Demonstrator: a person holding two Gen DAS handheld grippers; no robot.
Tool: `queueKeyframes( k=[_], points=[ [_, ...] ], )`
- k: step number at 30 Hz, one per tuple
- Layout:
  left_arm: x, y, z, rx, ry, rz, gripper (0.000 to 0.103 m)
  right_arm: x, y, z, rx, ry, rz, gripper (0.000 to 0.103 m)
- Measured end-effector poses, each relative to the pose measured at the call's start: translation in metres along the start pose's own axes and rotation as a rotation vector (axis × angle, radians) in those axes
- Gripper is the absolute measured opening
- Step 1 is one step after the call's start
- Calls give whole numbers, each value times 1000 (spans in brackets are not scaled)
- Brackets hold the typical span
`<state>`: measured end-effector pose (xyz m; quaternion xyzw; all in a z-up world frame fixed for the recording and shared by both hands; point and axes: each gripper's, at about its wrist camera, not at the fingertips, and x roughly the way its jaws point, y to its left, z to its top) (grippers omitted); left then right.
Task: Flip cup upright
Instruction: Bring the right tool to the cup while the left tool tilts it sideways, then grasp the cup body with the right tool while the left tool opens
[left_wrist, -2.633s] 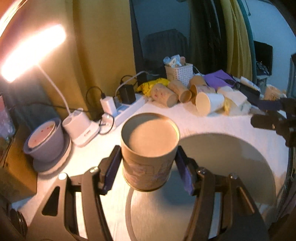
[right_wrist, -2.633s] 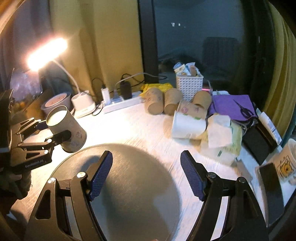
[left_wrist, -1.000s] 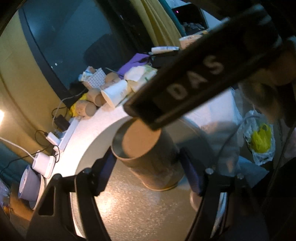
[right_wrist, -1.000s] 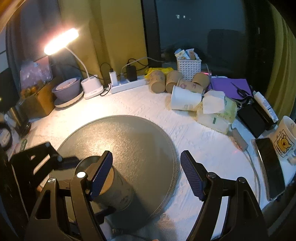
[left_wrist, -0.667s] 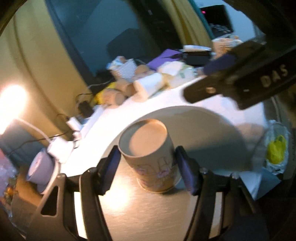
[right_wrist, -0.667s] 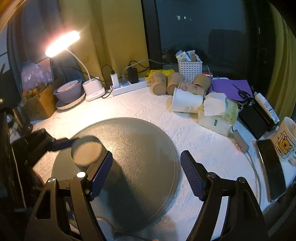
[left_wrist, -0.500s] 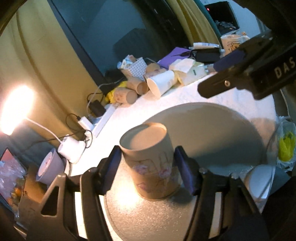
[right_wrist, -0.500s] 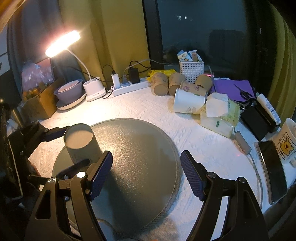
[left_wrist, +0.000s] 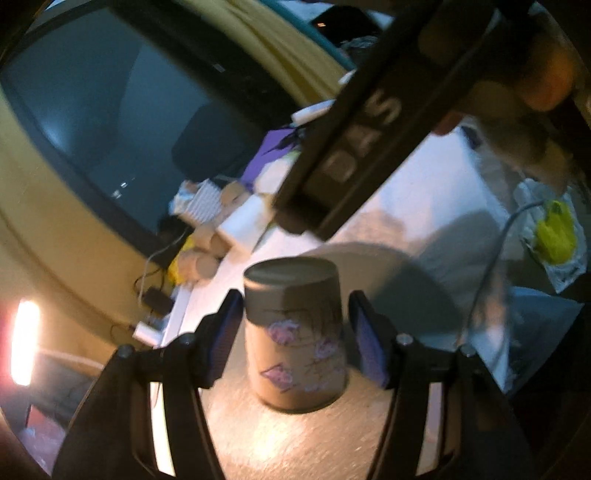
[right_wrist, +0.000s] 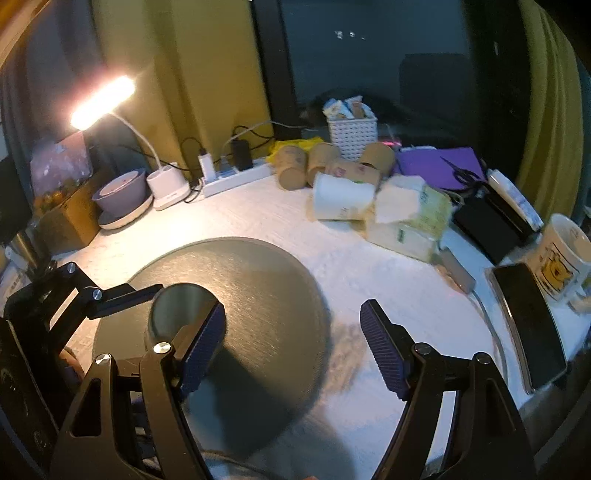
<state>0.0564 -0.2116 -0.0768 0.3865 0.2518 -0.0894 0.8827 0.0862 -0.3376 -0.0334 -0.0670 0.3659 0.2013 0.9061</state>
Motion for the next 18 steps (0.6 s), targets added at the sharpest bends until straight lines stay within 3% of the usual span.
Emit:
queueKeyframes(
  k=[8, 13, 18],
  points=[
    [8, -35, 21, 92, 2, -100, 61, -10, -24, -15, 48, -6, -18, 79],
    [15, -26, 25, 24, 28, -135, 61, -10, -38, -24, 71, 8, -20, 79],
    [8, 3, 22, -118, 35, -157, 72, -5, -33, -23, 44, 28, 0, 79]
  ],
)
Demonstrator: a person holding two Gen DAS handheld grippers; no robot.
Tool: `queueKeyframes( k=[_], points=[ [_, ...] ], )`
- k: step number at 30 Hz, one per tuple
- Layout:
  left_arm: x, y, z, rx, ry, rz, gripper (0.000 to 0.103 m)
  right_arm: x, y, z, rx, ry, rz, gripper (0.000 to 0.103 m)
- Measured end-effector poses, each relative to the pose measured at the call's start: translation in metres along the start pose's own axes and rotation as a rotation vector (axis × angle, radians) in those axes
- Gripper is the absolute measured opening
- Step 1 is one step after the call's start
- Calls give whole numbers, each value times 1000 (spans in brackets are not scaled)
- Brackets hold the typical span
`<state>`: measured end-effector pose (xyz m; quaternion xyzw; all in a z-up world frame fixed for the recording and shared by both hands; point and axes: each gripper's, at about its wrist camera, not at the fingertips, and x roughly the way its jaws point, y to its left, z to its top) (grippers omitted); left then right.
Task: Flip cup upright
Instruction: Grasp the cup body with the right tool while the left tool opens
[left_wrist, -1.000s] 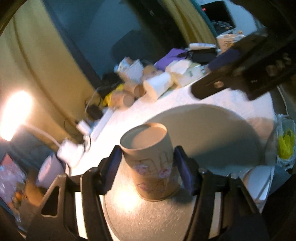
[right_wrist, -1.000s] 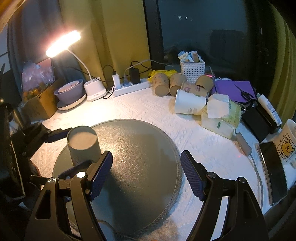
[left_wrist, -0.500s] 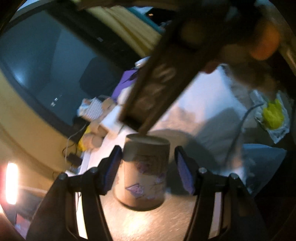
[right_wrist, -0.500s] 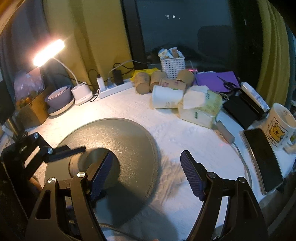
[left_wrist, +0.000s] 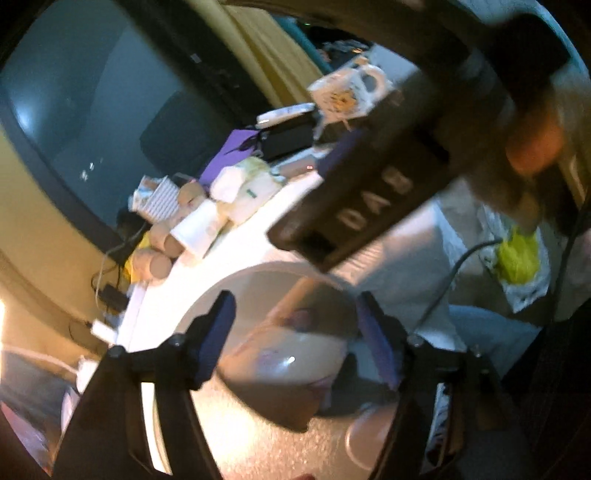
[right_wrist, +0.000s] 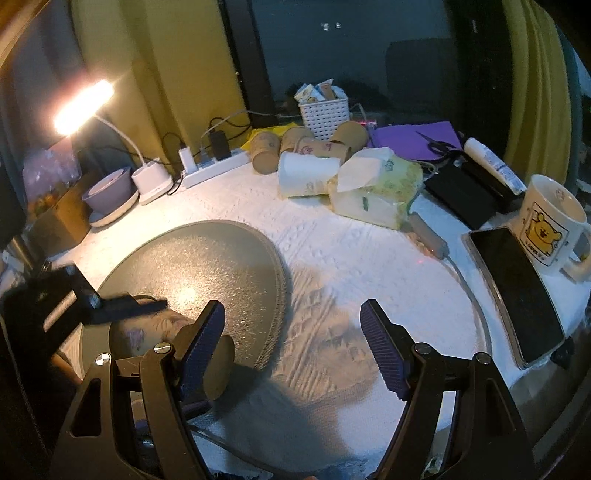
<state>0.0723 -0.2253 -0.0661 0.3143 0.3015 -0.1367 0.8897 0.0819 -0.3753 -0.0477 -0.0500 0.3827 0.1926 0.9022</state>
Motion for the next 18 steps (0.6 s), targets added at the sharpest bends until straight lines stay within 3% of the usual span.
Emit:
queueKeyframes(
  k=[9, 18],
  points=[
    [-20, 32, -34, -227, 46, 16, 73, 14, 42, -1, -169, 71, 71, 79],
    [-26, 52, -70, -333, 69, 36, 73, 26, 84, 0, -302, 126, 104, 79]
  ],
)
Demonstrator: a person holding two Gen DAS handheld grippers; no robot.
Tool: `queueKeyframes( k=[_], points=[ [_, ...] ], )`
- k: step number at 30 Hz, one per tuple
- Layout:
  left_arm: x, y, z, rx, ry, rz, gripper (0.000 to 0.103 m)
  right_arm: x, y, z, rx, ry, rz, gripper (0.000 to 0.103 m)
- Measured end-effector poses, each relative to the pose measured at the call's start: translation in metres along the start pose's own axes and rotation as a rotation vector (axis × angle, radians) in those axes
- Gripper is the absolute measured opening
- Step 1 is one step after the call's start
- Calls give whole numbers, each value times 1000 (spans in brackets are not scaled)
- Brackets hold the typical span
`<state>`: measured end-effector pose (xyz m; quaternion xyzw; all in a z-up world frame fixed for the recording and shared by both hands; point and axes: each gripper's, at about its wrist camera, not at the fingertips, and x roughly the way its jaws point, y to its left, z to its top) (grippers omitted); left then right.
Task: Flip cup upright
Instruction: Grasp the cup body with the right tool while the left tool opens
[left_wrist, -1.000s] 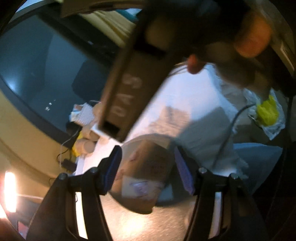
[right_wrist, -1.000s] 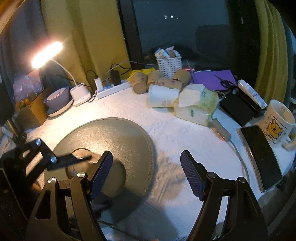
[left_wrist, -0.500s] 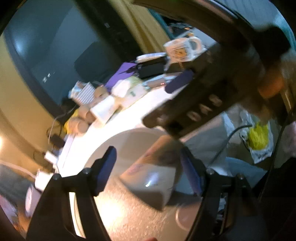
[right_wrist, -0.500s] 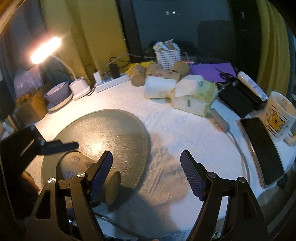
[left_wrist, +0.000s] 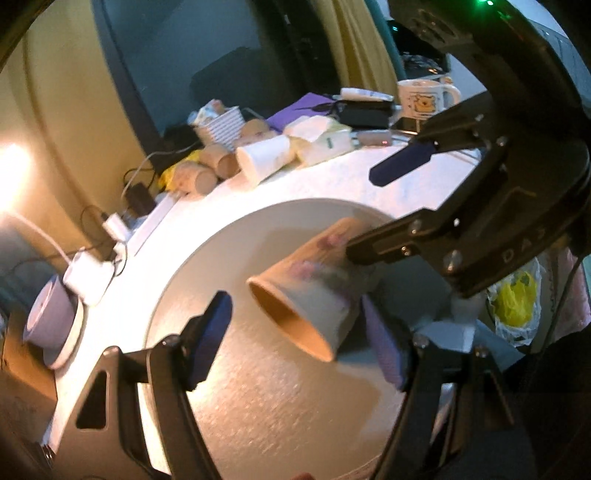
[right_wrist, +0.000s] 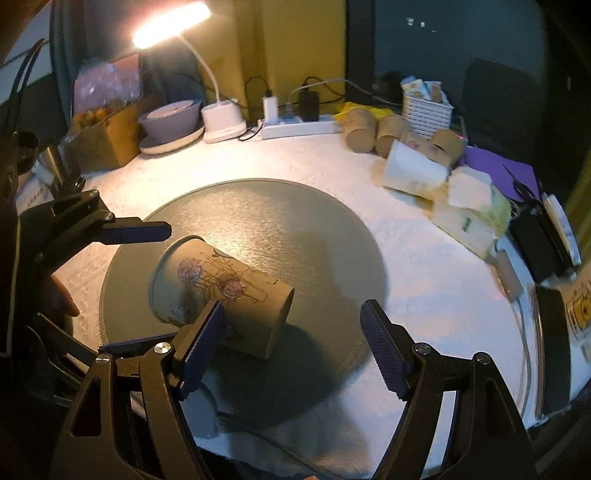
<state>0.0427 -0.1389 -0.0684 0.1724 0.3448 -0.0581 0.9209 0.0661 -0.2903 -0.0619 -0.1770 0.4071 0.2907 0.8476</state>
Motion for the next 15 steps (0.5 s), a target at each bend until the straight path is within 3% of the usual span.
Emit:
queueKeyframes(
  k=[15],
  points=[
    [-12, 68, -51, -263, 31, 18, 73, 32, 60, 41, -190, 92, 67, 79]
  ],
)
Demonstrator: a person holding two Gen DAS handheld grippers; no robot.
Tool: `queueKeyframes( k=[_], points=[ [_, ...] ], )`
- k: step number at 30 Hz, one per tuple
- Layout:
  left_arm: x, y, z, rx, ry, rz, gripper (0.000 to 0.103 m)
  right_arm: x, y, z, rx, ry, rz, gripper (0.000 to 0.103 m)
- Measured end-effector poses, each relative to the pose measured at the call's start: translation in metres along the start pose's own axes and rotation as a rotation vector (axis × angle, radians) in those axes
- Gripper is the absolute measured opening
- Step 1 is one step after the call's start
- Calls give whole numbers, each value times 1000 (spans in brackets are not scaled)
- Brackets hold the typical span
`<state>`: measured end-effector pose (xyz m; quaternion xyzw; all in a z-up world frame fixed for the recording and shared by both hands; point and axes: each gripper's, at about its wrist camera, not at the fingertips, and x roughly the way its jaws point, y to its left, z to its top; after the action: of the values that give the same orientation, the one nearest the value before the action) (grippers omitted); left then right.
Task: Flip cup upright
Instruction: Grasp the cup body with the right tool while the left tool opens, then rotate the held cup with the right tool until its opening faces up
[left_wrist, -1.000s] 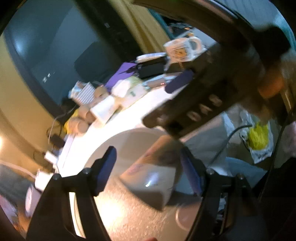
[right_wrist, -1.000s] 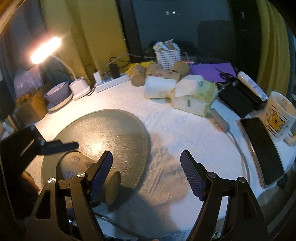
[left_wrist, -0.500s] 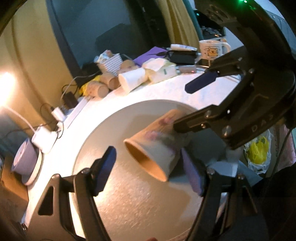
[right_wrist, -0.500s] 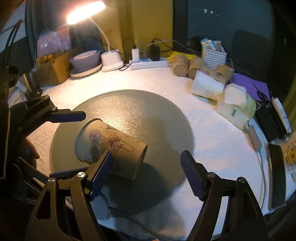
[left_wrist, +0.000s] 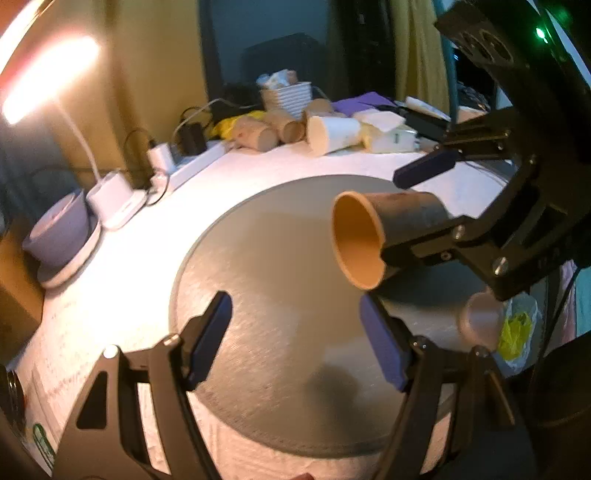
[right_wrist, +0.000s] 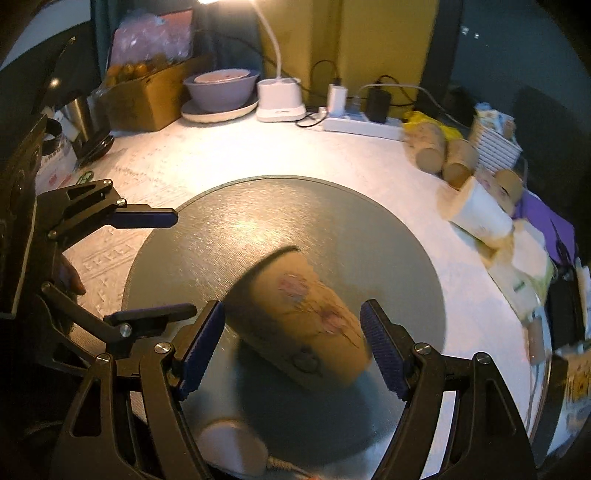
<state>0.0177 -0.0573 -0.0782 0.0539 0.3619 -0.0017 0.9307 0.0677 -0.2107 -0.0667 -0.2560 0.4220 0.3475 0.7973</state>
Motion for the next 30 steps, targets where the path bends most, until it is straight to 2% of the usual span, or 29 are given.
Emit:
queueKeyframes(
  k=[13, 15, 17, 21, 30],
  points=[
    [5, 55, -12, -163, -20, -10, 73, 28, 14, 31, -126, 112, -4, 79],
    [6, 63, -12, -189, -25, -18, 73, 31, 16, 32, -158, 128, -10, 81],
    [7, 68, -13, -210, -27, -26, 73, 37, 17, 32, -188, 157, -15, 88],
    [11, 80, -15, -267, -21, -58, 73, 45, 20, 32, -222, 196, 1, 88],
    [18, 89, -15, -306, 1, -92, 73, 69, 17, 40, -263, 258, -35, 88]
  ],
)
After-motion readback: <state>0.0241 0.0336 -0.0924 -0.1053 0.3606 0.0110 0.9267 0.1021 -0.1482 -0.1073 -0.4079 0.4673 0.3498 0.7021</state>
